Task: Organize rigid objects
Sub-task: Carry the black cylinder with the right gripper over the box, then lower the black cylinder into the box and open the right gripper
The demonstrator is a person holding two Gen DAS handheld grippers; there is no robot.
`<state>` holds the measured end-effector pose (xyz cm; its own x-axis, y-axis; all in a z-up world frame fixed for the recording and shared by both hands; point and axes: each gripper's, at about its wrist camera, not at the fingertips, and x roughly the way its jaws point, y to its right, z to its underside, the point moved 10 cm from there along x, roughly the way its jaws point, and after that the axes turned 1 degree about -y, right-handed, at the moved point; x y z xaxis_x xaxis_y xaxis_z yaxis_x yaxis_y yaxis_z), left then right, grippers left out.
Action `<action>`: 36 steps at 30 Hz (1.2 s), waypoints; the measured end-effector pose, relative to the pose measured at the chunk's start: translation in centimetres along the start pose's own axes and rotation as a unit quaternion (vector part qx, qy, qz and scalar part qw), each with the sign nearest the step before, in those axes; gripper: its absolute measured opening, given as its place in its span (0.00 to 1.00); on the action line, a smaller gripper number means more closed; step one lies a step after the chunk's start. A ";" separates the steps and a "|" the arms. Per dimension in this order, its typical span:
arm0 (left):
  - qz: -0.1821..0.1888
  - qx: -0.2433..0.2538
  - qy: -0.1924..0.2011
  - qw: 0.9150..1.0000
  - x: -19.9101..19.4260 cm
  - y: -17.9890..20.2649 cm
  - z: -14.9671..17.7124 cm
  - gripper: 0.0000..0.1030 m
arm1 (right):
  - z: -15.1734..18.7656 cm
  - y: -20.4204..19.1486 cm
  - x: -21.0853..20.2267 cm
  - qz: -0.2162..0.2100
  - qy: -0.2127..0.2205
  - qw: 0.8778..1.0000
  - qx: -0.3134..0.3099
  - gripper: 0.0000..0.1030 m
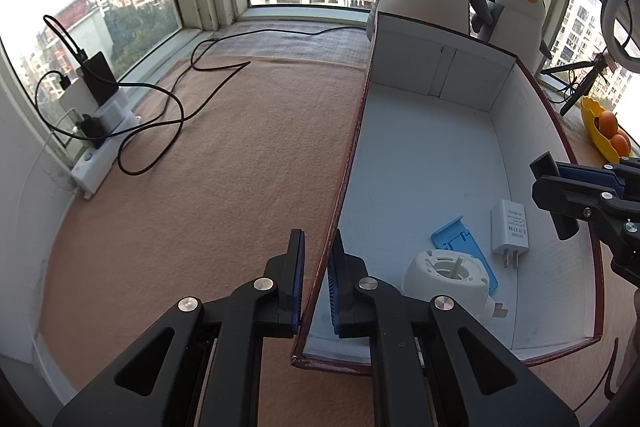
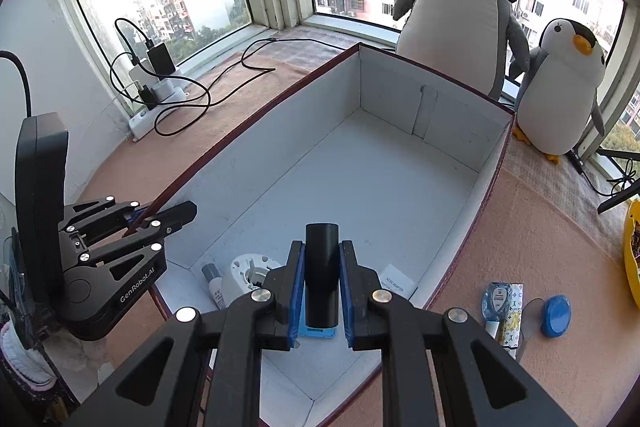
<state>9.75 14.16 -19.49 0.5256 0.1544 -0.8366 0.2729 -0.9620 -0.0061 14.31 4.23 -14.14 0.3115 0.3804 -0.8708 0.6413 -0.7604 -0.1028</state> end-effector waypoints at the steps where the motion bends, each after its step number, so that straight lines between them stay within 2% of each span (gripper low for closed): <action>1: 0.000 0.000 0.000 1.000 0.0 0.0 0.0 0.09 | -0.1 -0.1 0.2 0.002 -0.001 1.000 -0.002 0.14; 22: 0.000 0.000 0.000 1.000 0.0 0.0 0.0 0.09 | 0.0 -0.8 1.9 0.024 -0.019 0.999 -0.038 0.15; 24: 0.000 0.000 0.000 1.000 0.0 0.0 0.0 0.09 | -0.1 -0.8 1.8 0.026 -0.016 0.999 -0.039 0.22; 26: 0.000 -0.001 0.000 1.000 0.0 0.0 0.0 0.09 | -0.2 -0.9 1.6 0.029 -0.009 0.999 -0.040 0.47; 27: 0.000 -0.001 0.000 1.000 0.0 0.0 0.0 0.09 | -0.3 -0.9 1.4 0.030 -0.005 0.999 -0.043 0.55; 28: 0.000 0.000 0.000 1.000 0.0 0.0 0.0 0.09 | -0.3 -0.9 1.3 0.032 -0.001 0.998 -0.046 0.66; 29: 0.000 0.000 0.000 1.000 0.0 0.0 0.0 0.09 | -0.4 -1.0 1.1 0.034 0.002 0.998 -0.048 0.70; 36: 0.000 0.001 -0.001 1.000 0.1 -0.1 0.1 0.09 | -0.4 -0.7 0.7 0.048 0.008 0.998 -0.049 0.71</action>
<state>9.69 14.24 -19.58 0.5235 0.1535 -0.8381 0.2710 -0.9626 -0.0070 14.34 5.27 -14.54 0.3845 0.3176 -0.8668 0.6736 -0.7386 0.0282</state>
